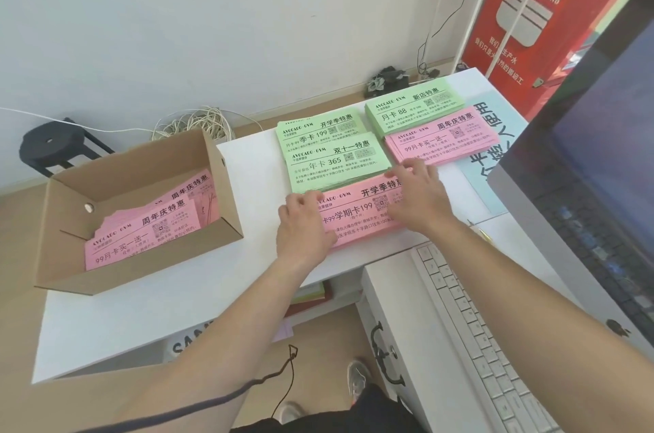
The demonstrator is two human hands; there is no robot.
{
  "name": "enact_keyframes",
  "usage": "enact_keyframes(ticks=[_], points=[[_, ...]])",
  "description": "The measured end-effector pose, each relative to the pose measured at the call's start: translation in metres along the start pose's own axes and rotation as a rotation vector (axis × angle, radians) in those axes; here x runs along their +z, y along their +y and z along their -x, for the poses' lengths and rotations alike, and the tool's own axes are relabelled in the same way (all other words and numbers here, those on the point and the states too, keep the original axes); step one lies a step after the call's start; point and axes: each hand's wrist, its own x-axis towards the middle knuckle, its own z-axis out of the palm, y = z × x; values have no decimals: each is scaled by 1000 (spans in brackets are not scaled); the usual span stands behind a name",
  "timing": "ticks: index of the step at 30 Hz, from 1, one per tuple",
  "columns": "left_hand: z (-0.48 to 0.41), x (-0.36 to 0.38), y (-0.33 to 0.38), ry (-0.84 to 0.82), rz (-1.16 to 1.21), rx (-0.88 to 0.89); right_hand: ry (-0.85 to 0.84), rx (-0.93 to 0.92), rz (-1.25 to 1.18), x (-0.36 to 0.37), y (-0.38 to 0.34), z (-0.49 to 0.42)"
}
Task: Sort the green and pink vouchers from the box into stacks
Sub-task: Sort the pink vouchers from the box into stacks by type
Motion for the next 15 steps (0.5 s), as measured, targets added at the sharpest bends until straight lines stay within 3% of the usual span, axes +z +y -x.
enact_keyframes(ticks=[2, 5, 15], points=[[-4, 0, 2, 1, -94, 185, -97, -137, 47, -3, 2, 0], [-10, 3, 0, -66, -175, 292, -219, -210, 71, -6, 7, -2], [-6, -9, -3, -143, -40, 235, -177, -217, 62, -9, -8, -3]])
